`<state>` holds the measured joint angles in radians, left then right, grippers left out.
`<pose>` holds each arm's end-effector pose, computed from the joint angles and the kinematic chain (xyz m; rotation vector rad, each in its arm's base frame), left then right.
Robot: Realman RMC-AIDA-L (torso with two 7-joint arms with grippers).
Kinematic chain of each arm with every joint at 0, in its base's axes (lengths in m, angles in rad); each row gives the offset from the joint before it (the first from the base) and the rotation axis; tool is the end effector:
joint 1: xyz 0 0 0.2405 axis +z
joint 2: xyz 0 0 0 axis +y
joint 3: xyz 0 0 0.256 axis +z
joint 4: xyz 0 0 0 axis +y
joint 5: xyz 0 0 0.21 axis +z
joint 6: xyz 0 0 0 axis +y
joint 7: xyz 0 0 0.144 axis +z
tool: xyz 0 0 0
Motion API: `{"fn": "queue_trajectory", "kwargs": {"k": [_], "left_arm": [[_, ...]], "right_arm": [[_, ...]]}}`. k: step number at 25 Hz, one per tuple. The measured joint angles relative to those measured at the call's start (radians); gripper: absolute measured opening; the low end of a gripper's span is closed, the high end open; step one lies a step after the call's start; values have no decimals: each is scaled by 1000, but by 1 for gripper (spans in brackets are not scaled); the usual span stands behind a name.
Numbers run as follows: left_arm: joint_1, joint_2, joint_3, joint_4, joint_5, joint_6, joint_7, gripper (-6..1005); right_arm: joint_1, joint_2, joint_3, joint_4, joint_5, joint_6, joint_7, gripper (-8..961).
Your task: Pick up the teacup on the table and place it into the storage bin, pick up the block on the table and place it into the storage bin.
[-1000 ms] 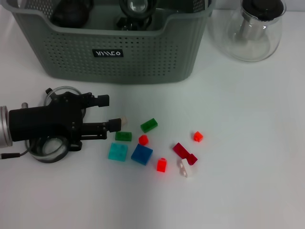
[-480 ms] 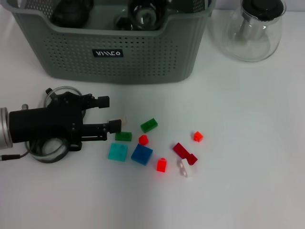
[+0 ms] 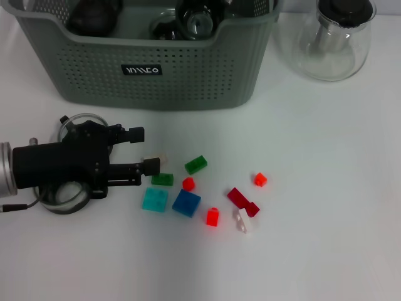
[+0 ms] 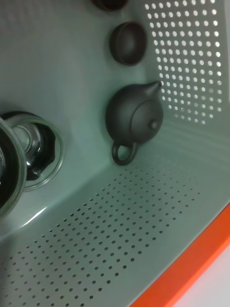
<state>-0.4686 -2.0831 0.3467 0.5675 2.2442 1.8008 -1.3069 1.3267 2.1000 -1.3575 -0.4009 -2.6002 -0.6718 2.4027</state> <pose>-0.2945 0.2728 0.0039 -2.7261 -0.8065 -0.8839 0.0557 0.4874 -0.0827 -2.4532 0.3109 -0.2596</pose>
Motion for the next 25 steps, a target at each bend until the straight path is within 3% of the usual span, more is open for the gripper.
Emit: {"fn": "queue_trajectory", "kwargs": {"k": [14, 17, 25], "left_arm": [[1, 0, 0, 0, 0, 0, 0, 885], [1, 0, 0, 0, 0, 0, 0, 885], [4, 0, 0, 0, 0, 0, 0, 885]], "right_arm": [[-6, 0, 0, -12, -2, -34, -6, 60], [-6, 0, 0, -12, -1, -35, -7, 120], [-25, 0, 0, -66, -1, -59, -1, 438]]}}
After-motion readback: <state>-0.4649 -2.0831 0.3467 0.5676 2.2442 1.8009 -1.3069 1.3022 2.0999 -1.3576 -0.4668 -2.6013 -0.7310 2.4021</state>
